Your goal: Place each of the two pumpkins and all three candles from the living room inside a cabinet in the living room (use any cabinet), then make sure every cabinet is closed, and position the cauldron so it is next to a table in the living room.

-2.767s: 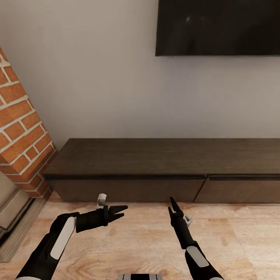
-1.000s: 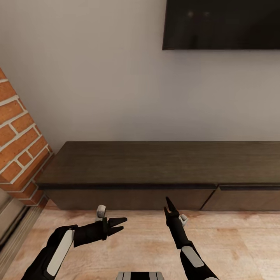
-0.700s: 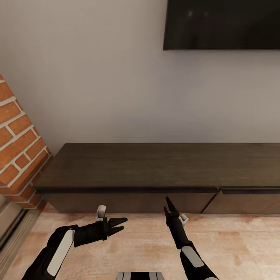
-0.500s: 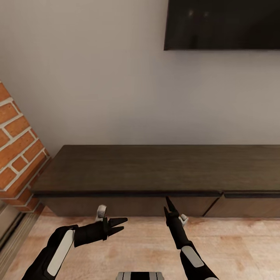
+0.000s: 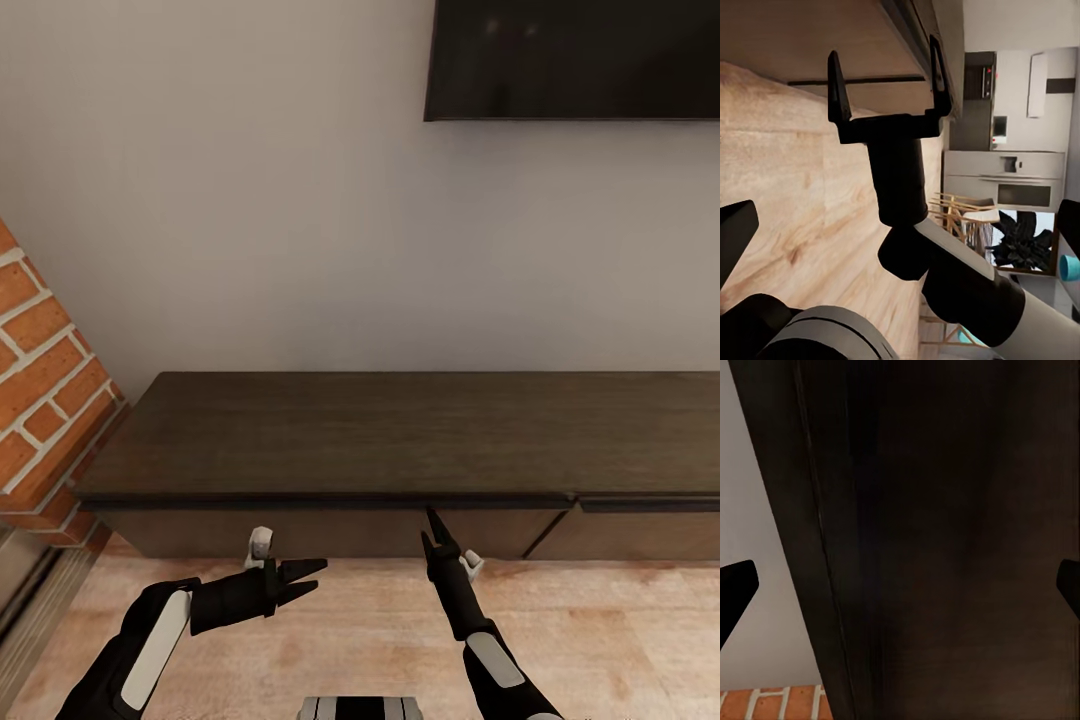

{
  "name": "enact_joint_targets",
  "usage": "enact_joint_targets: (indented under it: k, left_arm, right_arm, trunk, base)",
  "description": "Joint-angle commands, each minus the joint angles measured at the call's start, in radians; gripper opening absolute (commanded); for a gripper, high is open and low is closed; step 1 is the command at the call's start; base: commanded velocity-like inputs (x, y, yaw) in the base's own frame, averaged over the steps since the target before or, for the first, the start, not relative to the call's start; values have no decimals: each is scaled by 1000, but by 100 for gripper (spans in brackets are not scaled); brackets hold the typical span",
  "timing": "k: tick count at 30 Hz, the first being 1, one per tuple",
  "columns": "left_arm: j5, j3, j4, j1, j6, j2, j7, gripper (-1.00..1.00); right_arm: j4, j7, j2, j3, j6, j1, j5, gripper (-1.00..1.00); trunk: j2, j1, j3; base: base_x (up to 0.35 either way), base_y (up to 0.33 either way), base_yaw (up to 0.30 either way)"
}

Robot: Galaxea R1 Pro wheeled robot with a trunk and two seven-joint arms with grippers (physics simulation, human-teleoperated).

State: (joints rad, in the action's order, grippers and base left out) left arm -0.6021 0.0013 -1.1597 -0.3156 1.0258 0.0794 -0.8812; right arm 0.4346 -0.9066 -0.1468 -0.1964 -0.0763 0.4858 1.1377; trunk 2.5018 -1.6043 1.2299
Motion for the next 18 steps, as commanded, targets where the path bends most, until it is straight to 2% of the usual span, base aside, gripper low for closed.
enact_joint_targets:
  k: [1, 8, 14, 18]
  left_arm:
    - [1, 0, 0, 0, 3, 0, -4, 100]
    - [1, 0, 0, 0, 2, 0, -4, 100]
    - [0, 0, 0, 0, 2, 0, -4, 100]
    - [-1, 1, 0, 0, 2, -1, -4, 100]
  right_arm:
    - [0, -4, 0, -2, -8, 1, 7, 100]
    - [0, -8, -1, -1, -8, 1, 7, 100]
    - [0, -65, -1, 21, -8, 1, 6, 100]
    - [0, -77, 0, 27, -8, 1, 5, 100]
  trunk:
    - [0, 0, 1]
    - [0, 0, 1]
    - [0, 0, 1]
    - [0, 0, 1]
  base:
    - [0, 0, 0]
    - [0, 0, 0]
    - [0, 0, 0]
    - [0, 0, 0]
